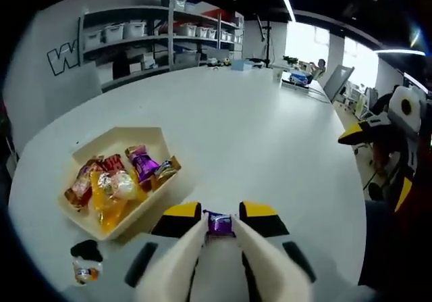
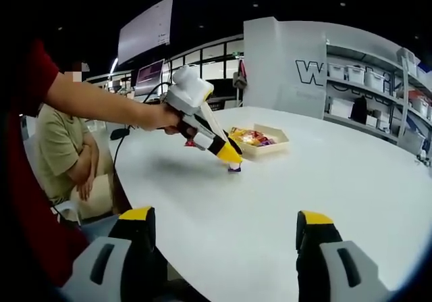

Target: Place the target food into the container with the food tongs after gripping and lifting it, then release it inside without dropping or visibly crushing the food.

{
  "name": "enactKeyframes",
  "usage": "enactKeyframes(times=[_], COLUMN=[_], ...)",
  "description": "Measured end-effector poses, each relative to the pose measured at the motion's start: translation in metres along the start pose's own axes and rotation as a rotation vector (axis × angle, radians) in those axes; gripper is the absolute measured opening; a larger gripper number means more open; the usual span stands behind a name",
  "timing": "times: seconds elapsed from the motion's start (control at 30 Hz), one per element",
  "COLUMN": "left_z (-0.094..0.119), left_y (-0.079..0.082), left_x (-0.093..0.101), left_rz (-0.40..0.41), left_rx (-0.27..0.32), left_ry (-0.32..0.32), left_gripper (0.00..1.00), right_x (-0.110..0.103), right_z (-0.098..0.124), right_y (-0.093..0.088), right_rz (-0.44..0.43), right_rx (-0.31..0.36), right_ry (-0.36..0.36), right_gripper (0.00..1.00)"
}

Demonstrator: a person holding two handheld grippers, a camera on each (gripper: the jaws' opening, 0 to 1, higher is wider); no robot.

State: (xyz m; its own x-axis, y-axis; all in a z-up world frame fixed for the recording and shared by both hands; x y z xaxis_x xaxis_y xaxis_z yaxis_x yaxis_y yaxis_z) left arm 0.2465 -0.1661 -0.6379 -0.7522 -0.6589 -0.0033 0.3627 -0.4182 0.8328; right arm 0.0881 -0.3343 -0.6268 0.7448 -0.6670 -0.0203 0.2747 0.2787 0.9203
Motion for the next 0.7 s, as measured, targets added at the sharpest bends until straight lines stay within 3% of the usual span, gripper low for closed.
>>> enactKeyframes(times=[0.7], left_z=[0.013], left_y=[0.049], left_x=[-0.046], left_rz=[-0.021], left_rx=[0.086], left_ry=[0.097], left_gripper=[0.22], right_x=[-0.001], right_z=[-0.007], right_y=[0.003], right_rz=[0.004], right_rx=[-0.003], right_ry=[0.017], right_gripper=[0.84])
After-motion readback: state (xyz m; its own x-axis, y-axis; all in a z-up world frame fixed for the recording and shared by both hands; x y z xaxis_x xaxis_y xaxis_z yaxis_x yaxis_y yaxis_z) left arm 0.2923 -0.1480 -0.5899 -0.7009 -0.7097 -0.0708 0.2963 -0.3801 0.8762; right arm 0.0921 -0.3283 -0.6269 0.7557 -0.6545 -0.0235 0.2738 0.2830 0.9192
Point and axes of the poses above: the point that each gripper's makers call its tool centre point, and the gripper's own axes: z roughly backward along the fingers, x roughly to its right, y roughly out of its top, the point moved 6 cm from there along z, roughly backward along the fingers, and after that the axes turned 3 degrees about y, right-handed, at the moved point
